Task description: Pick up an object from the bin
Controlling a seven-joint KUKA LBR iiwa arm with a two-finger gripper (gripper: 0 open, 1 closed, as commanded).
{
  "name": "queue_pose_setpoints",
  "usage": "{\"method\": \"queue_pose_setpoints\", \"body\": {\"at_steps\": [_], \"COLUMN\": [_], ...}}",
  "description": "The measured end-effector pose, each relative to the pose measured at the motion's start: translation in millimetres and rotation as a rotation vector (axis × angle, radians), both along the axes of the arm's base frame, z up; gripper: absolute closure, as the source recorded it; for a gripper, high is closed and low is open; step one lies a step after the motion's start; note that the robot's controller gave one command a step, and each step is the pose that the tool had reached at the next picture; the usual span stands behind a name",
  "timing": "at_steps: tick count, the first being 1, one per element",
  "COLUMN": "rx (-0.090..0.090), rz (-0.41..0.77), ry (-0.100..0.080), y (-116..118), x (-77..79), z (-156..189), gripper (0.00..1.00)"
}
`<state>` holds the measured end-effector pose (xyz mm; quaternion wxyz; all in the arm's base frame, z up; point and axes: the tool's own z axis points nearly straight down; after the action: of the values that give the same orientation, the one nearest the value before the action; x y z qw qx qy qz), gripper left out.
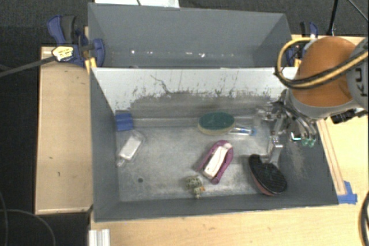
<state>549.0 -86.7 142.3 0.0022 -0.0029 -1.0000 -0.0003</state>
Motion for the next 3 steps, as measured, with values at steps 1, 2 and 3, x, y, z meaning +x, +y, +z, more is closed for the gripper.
{"method": "queue_pose_setpoints", "body": {"at_steps": [1,2,3], "rx": [-0.007,-0.004,0.021], "rz": [0.287,0.501,0.937], "ry": [-0.017,-0.016,-0.020], "y": [-40,-48,-45], "x": [-39.0,-54.3,-41.4], "z": [-68,-9,-68], "gripper": [0.00,0.00,0.00]}}
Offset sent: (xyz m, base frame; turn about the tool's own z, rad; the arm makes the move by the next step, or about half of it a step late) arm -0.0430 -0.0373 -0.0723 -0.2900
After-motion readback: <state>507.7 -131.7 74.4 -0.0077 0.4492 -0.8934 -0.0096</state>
